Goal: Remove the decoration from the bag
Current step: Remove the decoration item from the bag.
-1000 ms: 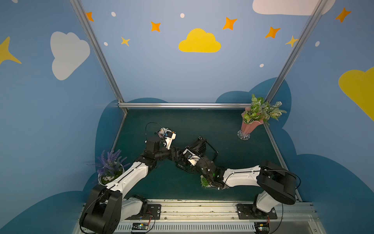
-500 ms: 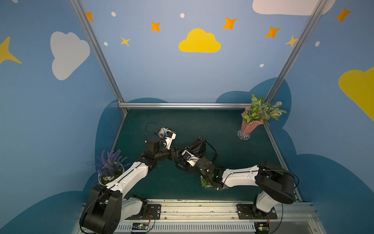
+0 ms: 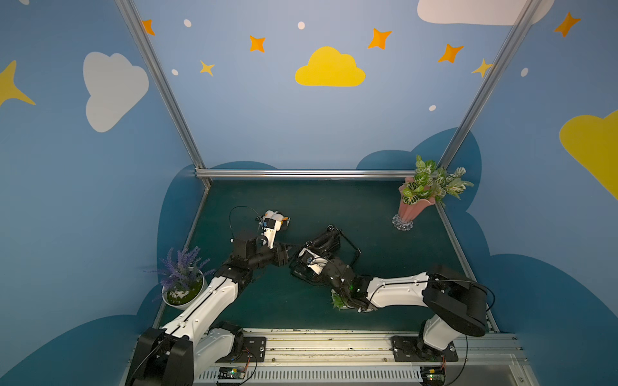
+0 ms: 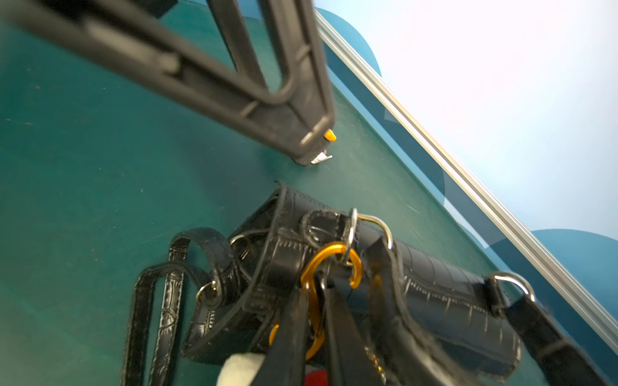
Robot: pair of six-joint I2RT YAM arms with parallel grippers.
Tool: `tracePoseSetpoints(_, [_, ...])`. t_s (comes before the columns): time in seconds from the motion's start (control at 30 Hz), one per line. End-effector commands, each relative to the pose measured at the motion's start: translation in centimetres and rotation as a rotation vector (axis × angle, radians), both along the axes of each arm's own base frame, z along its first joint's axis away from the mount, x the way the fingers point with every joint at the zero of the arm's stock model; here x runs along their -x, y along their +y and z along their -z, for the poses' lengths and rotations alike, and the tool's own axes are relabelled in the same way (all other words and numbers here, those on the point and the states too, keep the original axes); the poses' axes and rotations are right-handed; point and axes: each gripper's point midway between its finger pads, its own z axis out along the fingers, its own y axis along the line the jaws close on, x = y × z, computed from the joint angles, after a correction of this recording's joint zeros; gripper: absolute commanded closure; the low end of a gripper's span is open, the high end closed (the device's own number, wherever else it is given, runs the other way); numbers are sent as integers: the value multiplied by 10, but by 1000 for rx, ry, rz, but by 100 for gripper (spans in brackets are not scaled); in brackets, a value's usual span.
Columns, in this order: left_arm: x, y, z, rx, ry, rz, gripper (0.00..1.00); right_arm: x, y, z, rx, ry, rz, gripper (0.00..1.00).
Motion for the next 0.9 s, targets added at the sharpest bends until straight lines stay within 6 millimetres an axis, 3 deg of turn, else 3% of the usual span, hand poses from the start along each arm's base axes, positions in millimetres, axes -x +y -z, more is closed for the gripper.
tracePoseSetpoints(0.0, [3, 3, 13, -11, 56, -11, 43, 3, 4, -15, -41, 53, -41, 91])
tracePoseSetpoints(0.3, [8, -16, 21, 60, 132, 117, 48, 10, 3, -19, -68, 213, -124, 91])
tracePoseSetpoints(0.87, [-3, -22, 35, 65, 145, 144, 66, 7, 13, -15, -73, 447, -232, 91])
